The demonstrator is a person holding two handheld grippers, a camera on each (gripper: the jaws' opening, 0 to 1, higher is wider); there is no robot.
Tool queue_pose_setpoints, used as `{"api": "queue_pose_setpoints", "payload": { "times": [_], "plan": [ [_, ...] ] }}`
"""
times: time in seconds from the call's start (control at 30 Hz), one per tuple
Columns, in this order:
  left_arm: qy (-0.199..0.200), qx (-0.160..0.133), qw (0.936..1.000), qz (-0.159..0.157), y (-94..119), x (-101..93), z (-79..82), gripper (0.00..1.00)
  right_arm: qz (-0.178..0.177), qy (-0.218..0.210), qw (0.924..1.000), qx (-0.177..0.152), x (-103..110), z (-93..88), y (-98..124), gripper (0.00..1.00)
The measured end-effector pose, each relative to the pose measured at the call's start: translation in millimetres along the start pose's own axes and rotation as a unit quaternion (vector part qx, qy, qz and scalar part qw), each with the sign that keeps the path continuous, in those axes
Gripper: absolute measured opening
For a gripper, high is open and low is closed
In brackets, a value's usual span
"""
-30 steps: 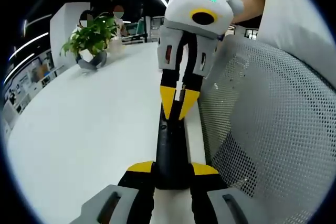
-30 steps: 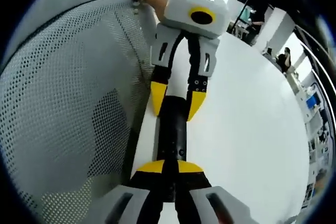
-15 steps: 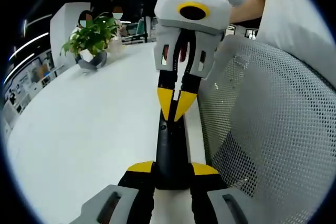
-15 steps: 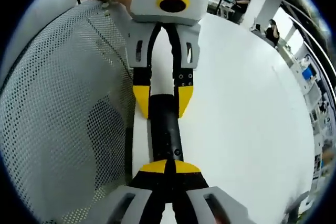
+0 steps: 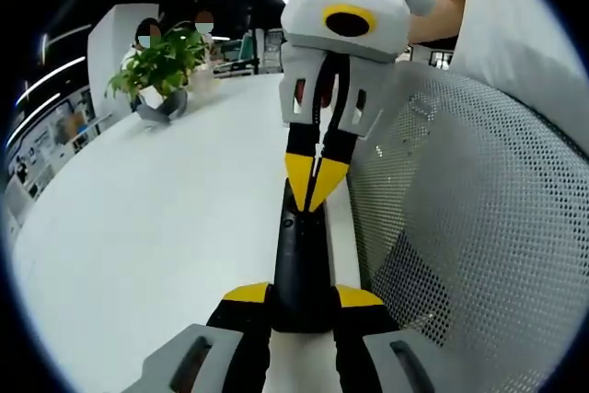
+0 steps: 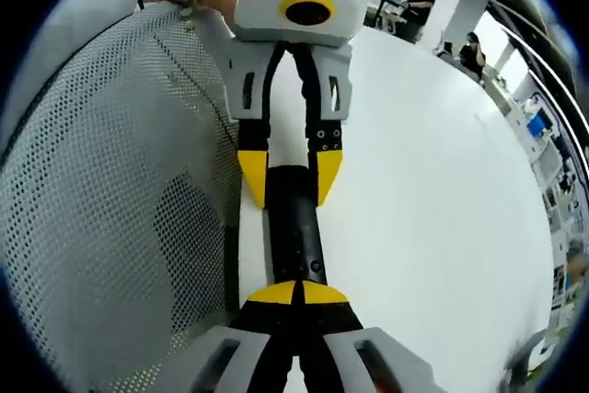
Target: Press the specified remote control buttons in sequence, fully releasing each button before pressing the next.
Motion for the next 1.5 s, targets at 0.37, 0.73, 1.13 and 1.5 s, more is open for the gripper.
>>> {"api": "queue_pose_setpoints", "payload": {
  "times": [0.37, 0.73, 1.13, 1.5],
  "plan": [
    [0.000, 0.000, 1.0000, 0.000, 0.1, -0.2, -0.1, 0.24, 0.026, -0.074, 0.9966, -0.027, -7.3, -7.0, 5.9, 0.00],
    [0.001, -0.002, 1.0000, -0.001, 0.1, 0.4, -0.3, 0.24, 0.004, -0.019, 0.9998, 0.009, -4.1, -5.3, 5.2, 0.00],
    [0.001, -0.001, 1.0000, 0.000, -0.2, 0.6, -0.5, 0.24, 0.009, -0.033, 0.9992, -0.021, -4.6, -12.2, 8.9, 0.00],
    [0.002, -0.002, 1.0000, -0.001, -0.3, 1.0, -0.3, 0.24, -0.005, -0.037, 0.9992, -0.015, -3.6, -15.0, 12.2, 0.00]
  ]
}}
Point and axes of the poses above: the point that each gripper's makers call its tool centre point, and the gripper's own axes: y roughly backward along the fingers, x roughly to its left, z roughly out of its top, the point moved 8 cm from there along y, roughly backward along the fingers, and after that the axes turned 9 degrees about -x, right-handed, at the moved point
